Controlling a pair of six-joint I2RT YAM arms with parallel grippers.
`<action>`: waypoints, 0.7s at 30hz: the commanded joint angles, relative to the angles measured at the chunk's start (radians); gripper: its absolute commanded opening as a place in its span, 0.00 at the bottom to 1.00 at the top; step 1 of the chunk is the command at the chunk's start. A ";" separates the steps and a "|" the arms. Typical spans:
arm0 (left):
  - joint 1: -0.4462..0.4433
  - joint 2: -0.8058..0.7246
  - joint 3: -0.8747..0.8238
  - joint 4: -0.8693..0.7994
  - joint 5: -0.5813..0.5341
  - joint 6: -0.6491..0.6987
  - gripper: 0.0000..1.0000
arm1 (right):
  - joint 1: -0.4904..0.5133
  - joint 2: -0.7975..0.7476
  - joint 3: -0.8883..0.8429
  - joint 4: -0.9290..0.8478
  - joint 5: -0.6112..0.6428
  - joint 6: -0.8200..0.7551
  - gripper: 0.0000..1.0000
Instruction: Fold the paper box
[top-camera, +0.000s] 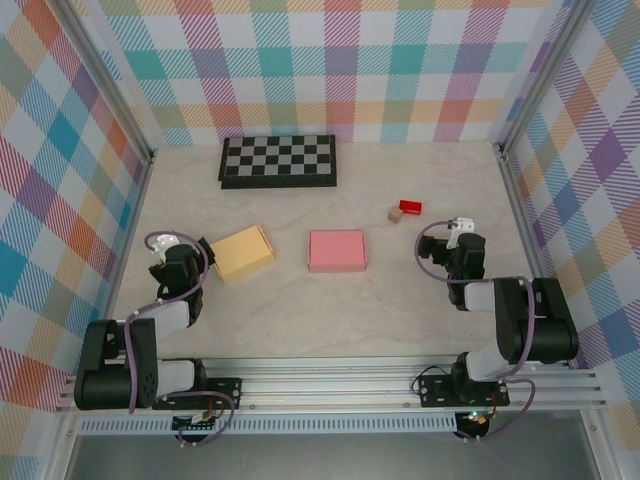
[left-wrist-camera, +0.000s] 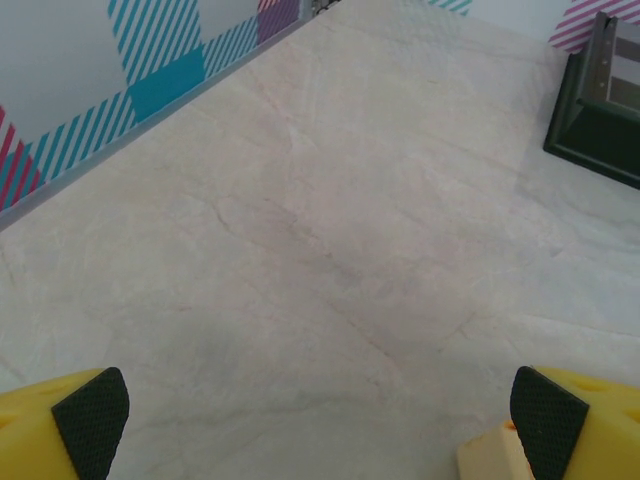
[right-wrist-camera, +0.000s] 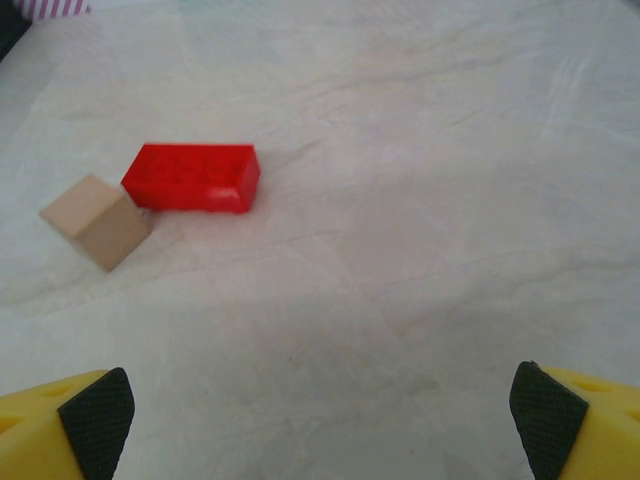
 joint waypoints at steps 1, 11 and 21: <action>0.012 0.005 0.020 0.052 0.033 0.034 1.00 | -0.003 0.007 0.009 0.101 -0.063 -0.034 1.00; -0.085 0.156 0.015 0.256 0.030 0.084 1.00 | -0.003 0.018 0.062 0.015 -0.104 -0.051 1.00; -0.113 0.181 0.048 0.231 0.032 0.124 1.00 | -0.003 0.019 0.066 0.010 -0.105 -0.050 1.00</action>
